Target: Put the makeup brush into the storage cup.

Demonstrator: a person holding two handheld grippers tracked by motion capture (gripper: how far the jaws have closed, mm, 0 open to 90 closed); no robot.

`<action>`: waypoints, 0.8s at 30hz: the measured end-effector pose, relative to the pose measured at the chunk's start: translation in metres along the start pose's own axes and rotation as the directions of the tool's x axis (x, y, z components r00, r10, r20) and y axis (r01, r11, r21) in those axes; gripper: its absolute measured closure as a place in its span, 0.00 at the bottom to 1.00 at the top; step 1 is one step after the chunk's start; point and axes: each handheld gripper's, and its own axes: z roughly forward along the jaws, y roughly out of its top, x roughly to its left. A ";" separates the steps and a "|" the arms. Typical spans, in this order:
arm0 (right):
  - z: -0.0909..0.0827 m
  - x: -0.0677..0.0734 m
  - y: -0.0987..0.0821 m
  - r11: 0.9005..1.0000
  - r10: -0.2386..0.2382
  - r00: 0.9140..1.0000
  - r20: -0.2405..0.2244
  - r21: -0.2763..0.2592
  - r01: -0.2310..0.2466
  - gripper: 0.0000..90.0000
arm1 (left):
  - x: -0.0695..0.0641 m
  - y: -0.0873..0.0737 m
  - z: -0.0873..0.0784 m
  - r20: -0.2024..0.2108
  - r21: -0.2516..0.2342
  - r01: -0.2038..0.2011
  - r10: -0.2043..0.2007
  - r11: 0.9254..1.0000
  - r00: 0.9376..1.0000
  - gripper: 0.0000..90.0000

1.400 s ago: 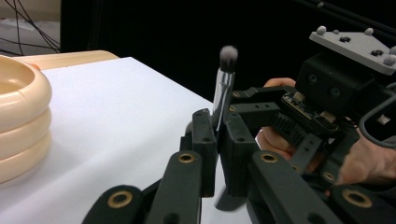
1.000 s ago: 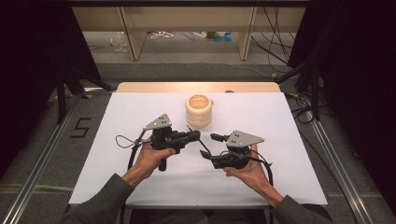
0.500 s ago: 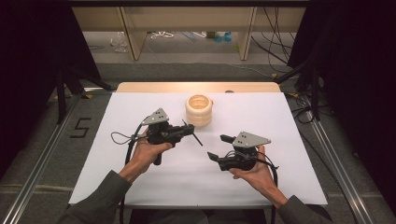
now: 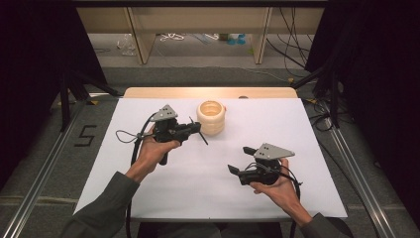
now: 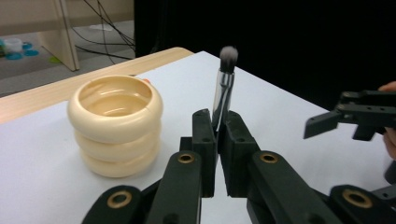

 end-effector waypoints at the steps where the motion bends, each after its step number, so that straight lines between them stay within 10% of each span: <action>1: -0.001 -0.001 -0.001 1.000 0.006 1.000 0.009 -0.009 -0.005 0.20 | 0.001 0.001 0.000 -0.006 0.001 -0.001 0.001 1.000 1.000 0.94; 24: -0.020 -0.010 -0.014 0.999 0.036 0.997 0.069 -0.016 -0.035 0.19 | 0.028 0.037 0.017 -0.088 0.026 0.000 0.003 1.000 0.996 0.94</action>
